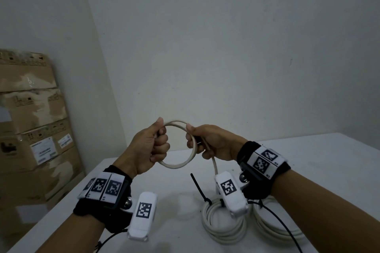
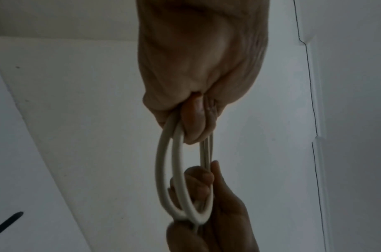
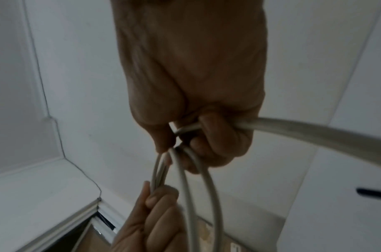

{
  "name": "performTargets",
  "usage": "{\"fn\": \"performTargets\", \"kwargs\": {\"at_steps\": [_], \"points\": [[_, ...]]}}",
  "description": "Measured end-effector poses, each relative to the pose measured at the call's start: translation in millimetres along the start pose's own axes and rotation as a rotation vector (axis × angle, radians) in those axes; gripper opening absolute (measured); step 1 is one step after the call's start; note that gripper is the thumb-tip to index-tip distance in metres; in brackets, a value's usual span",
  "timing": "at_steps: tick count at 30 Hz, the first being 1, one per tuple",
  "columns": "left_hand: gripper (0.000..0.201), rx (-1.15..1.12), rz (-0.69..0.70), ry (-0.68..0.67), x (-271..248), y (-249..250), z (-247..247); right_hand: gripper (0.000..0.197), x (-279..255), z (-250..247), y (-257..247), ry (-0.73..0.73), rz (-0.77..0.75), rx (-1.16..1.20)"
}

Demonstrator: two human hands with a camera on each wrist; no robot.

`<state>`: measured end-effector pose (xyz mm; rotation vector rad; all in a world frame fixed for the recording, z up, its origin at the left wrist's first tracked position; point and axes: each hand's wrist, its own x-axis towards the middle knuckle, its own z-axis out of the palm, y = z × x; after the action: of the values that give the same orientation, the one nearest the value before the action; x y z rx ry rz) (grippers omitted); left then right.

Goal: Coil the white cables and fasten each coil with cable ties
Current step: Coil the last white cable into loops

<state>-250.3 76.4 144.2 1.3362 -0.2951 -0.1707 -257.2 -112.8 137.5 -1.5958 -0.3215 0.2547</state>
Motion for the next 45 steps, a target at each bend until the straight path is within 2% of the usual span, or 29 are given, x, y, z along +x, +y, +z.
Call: {"fn": "performTargets", "kwargs": {"at_steps": [5, 7, 10, 13, 15, 17, 19, 22, 25, 27, 30, 34, 40, 45], "points": [[0.041, -0.036, 0.063, 0.068, 2.2, -8.4, 10.1, 0.044, 6.6, 11.3, 5.4, 0.051, 0.004, 0.345], [0.041, -0.082, 0.086, 0.13, 4.7, -9.2, 9.8, 0.039, 6.8, 13.7, 6.9, 0.096, -0.019, 0.302], [0.041, -0.132, 0.112, 0.181, 7.3, -8.5, 7.3, 0.034, 6.3, 15.3, 13.7, 0.186, -0.09, 0.1], [0.041, -0.19, 0.125, 0.196, 8.0, -7.3, 6.8, 0.031, 5.5, 17.5, 18.7, 0.235, -0.172, 0.09], [0.041, -0.236, 0.137, 0.211, 9.0, -5.9, 5.6, 0.024, 3.8, 20.2, 22.4, 0.29, -0.272, 0.101], [0.042, -0.278, 0.152, 0.228, 10.8, -3.8, 3.5, 0.027, 1.3, 22.3, 28.4, 0.349, -0.397, 0.052], [0.042, -0.311, 0.163, 0.25, 12.5, -1.6, 0.4, 0.024, -1.2, 22.4, 35.8, 0.356, -0.486, -0.054], [0.043, -0.342, 0.159, 0.268, 12.9, 0.8, -6.0, 0.025, -5.7, 13.3, 45.9, 0.246, -0.563, -0.242], [0.043, -0.392, 0.13, 0.253, 12.7, 0.8, -10.5, 0.035, -6.8, -2.0, 51.4, 0.18, -0.684, -0.753], [0.044, -0.426, 0.115, 0.243, 13.2, -0.3, -10.2, 0.043, -5.2, -5.7, 54.1, 0.276, -0.842, -1.075], [0.044, -0.491, 0.088, 0.239, 15.2, -2.3, -7.5, 0.057, -6.0, -7.1, 53.5, 0.368, -1.08, -1.231], [0.044, -0.547, 0.064, 0.235, 16.4, -1.8, -7.7, 0.056, -7.8, -14.8, 48.1, 0.32, -1.253, -1.339], [0.045, -0.609, 0.047, 0.204, 13.3, 0.9, -6.3, 0.048, -4.4, -31.4, 49.2, 0.233, -1.313, -1.5], [0.044, -0.577, 0.057, 0.166, 13.8, 0.0, -6.2, 0.036, -9.0, -44.3, 47.3, 0.328, -1.147, -1.427]]}}
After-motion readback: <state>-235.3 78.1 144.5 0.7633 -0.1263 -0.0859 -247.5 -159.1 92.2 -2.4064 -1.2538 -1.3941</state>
